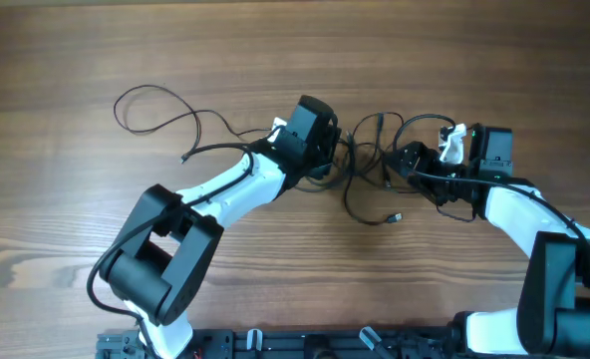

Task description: Untangle cables

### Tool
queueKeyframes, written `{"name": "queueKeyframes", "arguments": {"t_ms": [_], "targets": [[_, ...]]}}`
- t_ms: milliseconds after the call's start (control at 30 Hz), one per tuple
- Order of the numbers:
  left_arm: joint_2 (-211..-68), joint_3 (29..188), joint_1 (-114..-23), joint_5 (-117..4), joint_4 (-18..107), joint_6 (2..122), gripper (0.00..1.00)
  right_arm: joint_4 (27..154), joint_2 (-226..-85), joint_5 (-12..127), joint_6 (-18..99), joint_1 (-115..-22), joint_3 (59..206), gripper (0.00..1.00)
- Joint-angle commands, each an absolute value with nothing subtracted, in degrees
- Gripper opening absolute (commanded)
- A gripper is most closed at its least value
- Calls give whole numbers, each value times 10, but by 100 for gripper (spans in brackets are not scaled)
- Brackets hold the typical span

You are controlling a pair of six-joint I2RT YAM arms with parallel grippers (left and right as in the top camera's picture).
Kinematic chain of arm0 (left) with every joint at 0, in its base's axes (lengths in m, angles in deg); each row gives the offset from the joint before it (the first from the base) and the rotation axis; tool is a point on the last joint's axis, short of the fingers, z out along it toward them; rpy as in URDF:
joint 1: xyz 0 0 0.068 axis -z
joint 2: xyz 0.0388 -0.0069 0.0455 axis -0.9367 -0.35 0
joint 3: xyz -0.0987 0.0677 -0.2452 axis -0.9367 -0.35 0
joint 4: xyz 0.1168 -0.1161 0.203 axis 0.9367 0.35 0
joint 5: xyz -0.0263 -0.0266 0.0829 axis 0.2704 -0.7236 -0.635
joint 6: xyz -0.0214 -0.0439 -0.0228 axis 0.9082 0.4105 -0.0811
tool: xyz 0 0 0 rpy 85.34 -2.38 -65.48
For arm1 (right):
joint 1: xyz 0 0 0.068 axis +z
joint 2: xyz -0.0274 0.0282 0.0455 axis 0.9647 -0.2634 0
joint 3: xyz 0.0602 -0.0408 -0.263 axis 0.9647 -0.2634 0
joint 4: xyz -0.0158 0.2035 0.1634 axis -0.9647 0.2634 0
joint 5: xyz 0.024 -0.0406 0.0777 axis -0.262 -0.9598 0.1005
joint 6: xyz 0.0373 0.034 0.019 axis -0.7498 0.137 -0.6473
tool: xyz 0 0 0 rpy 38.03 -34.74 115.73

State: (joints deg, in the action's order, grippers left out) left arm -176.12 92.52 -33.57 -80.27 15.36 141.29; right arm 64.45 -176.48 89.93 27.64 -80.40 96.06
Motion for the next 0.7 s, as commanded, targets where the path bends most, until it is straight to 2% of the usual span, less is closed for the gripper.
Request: {"name": "queueKeyframes", "arguments": {"t_ms": [0,133,233,333,433,500,600,667], "targets": [[-1769,928,-335,-860,146,1414,42,649,-1754,919,275,-804,958,100],[-1769,928,-335,-915,135,1415,27,650,-1754,919,275,-804,958,100],[-1769,928,-341,-926,135,1414,4,645,-1754,958,308,-804,958,99],[-1769,928,-347,-914,116,1376,4,601,-1754,1067,354,-804,958,100],[-1754,928,-363,-859,81,1258,4,497,-1754,1092,259,-803,958,100],[-1748,928,-365,-837,80,1235,4,446,-1754,1023,161,-791,958,100],[-1746,928,-365,-803,78,1216,4,420,-1754,836,25,-718,958,100],[-1746,928,-365,-785,79,1216,4,379,-1757,771,-14,-666,958,99]]}}
